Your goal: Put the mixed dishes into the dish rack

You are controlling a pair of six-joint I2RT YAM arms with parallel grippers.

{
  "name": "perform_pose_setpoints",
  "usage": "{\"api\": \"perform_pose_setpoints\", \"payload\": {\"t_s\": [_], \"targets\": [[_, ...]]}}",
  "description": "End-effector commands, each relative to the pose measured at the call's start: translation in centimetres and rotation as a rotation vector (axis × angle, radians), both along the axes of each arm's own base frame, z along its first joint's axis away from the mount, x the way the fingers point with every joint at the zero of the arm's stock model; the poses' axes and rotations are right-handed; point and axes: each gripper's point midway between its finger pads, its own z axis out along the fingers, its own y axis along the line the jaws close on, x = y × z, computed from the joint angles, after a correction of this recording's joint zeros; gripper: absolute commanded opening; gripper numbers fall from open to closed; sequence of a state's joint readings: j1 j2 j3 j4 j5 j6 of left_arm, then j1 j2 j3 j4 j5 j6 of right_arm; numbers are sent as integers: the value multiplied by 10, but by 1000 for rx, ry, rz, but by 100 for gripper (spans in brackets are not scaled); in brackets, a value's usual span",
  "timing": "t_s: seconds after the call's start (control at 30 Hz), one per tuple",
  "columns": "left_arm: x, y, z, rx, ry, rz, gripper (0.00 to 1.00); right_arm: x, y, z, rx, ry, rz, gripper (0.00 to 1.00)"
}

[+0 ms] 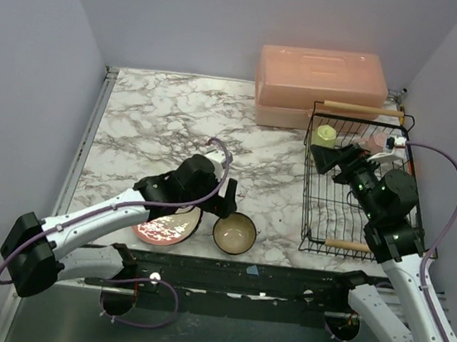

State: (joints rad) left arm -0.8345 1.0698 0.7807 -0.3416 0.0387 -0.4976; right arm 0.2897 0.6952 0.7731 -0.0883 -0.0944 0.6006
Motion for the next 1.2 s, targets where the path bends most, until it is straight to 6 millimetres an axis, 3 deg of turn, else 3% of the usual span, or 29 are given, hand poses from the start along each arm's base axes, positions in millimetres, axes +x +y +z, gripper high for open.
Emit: {"api": "perform_pose_setpoints", "payload": {"t_s": [0.0, 0.2, 0.47, 0.57, 0.7, 0.9, 1.17], "targets": [[-14, 4, -35, 137, 124, 35, 84, 2, -4, -22, -39, 48, -21, 100], [-20, 6, -66, 295, 126, 2, 71, 1, 7, -31, -37, 63, 40, 100], [-32, -9, -90, 395, 119, -52, 62, -19, 50, -25, 44, 35, 312, 100], [-32, -11, -94, 400, 110, -46, 59, -18, 52, -23, 148, 94, 294, 100], [-29, -10, -96, 408, 97, -30, 48, -28, 58, -5, 231, 104, 341, 100], [-24, -10, -96, 387, 69, -2, 29, -49, 66, 21, 214, 4, 451, 100], [-18, -13, -88, 352, 13, -4, 7, -44, 76, 2, 245, 71, 505, 100]]}}
